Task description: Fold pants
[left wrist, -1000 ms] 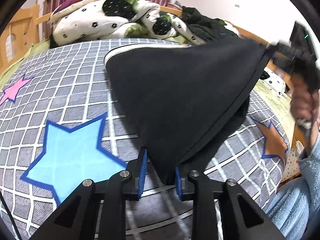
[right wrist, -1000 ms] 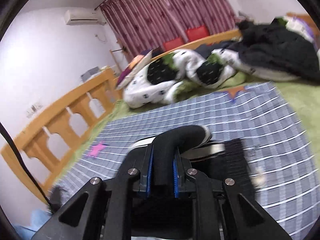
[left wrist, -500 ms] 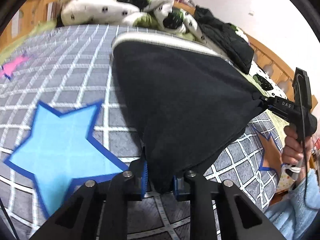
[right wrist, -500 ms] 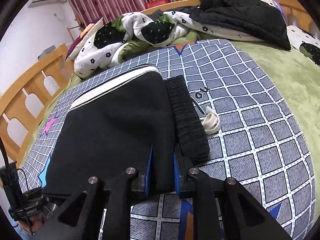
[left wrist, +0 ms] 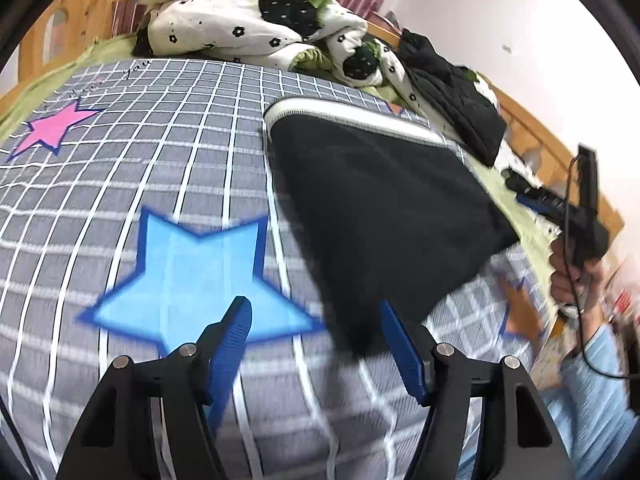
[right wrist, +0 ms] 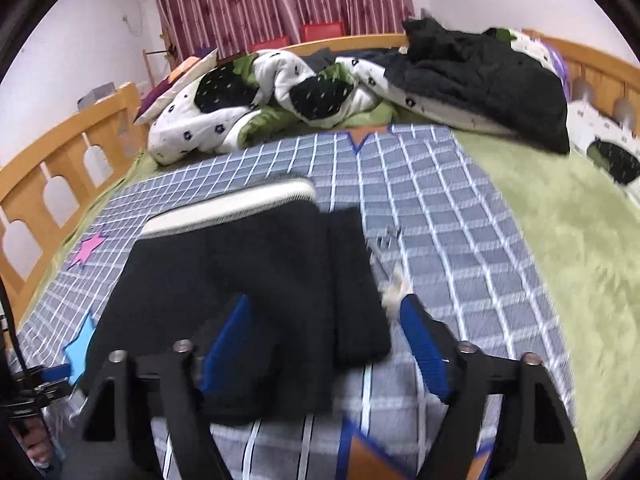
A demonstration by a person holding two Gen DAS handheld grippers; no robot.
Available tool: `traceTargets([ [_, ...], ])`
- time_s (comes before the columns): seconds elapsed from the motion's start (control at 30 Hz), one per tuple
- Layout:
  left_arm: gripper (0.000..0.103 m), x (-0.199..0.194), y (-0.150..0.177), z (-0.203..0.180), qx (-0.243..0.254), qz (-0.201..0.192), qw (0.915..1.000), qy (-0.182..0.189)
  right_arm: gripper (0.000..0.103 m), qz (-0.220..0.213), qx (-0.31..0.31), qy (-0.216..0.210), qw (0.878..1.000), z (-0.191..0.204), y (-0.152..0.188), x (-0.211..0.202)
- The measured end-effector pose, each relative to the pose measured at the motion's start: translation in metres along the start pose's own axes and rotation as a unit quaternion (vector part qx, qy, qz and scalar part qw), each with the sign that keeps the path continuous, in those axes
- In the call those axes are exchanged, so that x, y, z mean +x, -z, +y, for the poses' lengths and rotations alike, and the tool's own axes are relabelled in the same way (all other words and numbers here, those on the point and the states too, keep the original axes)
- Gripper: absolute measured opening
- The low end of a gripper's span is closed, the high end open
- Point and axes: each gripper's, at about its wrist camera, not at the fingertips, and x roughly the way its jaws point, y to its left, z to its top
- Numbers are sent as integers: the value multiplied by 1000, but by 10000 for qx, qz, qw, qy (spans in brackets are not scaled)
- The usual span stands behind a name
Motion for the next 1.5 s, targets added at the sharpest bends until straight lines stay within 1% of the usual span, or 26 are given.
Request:
traceTargets([
  [0.07, 66, 11, -23, 5, -215, 89, 9997, 75, 77, 136, 75, 17, 9999, 1, -15, 18],
  [0.17, 66, 38, -51, 7, -377, 296, 9986, 205, 77, 520, 225, -194, 9982, 5, -32, 55],
  [0.23, 66, 68, -67, 11, -423, 517, 9973, 297, 77, 757, 175, -94, 9969, 6, -34, 79],
  [0.3, 66, 94, -73, 19, -691, 661, 9945, 428, 76, 1250, 69, 223, 9919, 4, -30, 110],
  [0.33, 66, 103, -74, 23, -847, 712, 9923, 551, 75, 1322, 81, 175, 9910, 1, -28, 115],
  [0.4, 65, 125, -77, 33, -1171, 866, 9857, 843, 73, 1345, 283, -141, 9904, -10, -24, 118],
  [0.43, 64, 132, -78, 35, -1275, 836, 9837, 955, 73, 1365, 314, -208, 9899, -12, -24, 119],
  [0.5, 53, 141, -81, 30, -1244, 807, 9841, 980, 72, 1447, 298, -319, 9885, -13, -19, 129],
  [0.53, 51, 146, -83, 25, -1235, 842, 9849, 874, 72, 1471, 345, -421, 9876, -13, -18, 132],
  [0.57, 44, 148, -85, 21, -1232, 838, 9854, 818, 72, 1510, 421, -523, 9862, -13, -15, 138],
  [0.63, 35, 146, -91, 16, -1151, 851, 9872, 707, 70, 1537, 479, -607, 9851, -12, -15, 140],
  [0.67, 27, 139, -94, 16, -1168, 741, 9872, 794, 67, 1526, 477, -620, 9852, -12, -17, 136],
  [0.7, 24, 131, -97, 17, -1136, 626, 9874, 911, 60, 1502, 538, -649, 9851, -14, -20, 130],
  [0.73, 23, 122, -101, 14, -1016, 500, 9883, 1022, 50, 1456, 619, -685, 9850, -15, -23, 123],
  [0.8, 20, 108, -110, 6, -770, 334, 9916, 986, 41, 1329, 703, -801, 9854, -11, -32, 106],
  [0.87, 20, 95, -122, 0, -604, 252, 9930, 980, 37, 1164, 749, -726, 9877, 4, -37, 92],
  [0.97, 19, 59, -143, 9, -567, 17, 9924, 1092, 34, 957, 801, -694, 9898, 29, -45, 69],
  [1.07, 20, 16, -163, 33, -493, -121, 9946, 903, 33, 602, 825, -946, 9903, 67, -58, 41],
  [1.17, 21, -14, -169, 65, -258, -40, 9986, 464, 34, 488, 958, -1392, 9844, 109, -69, 36],
  [1.23, 21, -23, -163, 93, -235, 66, 9996, 170, 34, 611, 1013, -1666, 9789, 132, -69, 49],
  [1.3, 23, -16, -149, 118, -221, 271, 9994, -42, 34, 909, 937, -1859, 9739, 158, -56, 77],
  [1.37, 26, 8, -126, 143, -450, 579, 9971, -204, 35, 1287, 856, -1827, 9709, 173, -39, 106],
  [1.4, 33, 24, -115, 154, -581, 707, 9954, -290, 41, 1573, 705, -1560, 9726, 181, -23, 127],
  [1.43, 39, 35, -108, 160, -581, 814, 9937, -503, 51, 1505, 457, -1181, 9805, 186, -14, 133],
  [1.47, 46, 41, -107, 160, -427, 928, 9924, -691, 52, 1331, 142, -1081, 9851, 189, -9, 134],
  [1.5, 48, 42, -109, 156, -189, 972, 9919, -794, 52, 1279, -75, -1070, 9860, 193, -9, 130],
])
